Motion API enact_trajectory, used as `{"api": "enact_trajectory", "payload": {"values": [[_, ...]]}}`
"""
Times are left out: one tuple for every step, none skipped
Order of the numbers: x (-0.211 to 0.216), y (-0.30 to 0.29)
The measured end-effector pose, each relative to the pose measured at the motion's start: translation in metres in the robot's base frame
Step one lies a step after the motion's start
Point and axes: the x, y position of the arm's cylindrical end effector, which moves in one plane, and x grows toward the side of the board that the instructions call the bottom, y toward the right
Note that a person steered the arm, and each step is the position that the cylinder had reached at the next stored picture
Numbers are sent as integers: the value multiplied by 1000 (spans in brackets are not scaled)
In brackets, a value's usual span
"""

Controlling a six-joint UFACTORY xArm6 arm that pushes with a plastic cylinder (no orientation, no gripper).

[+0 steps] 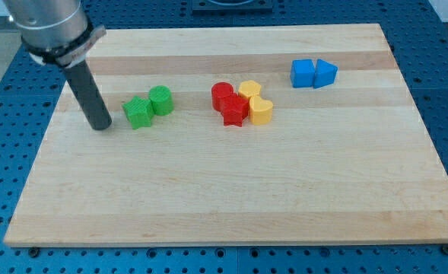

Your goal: Move the green blocks to the left side of the red circle

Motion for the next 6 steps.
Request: {"api": "enact_trajectory", "payload": {"values": [[0,12],[-25,36],[-39,71],[-45,99],[-44,97],[-12,94]]}}
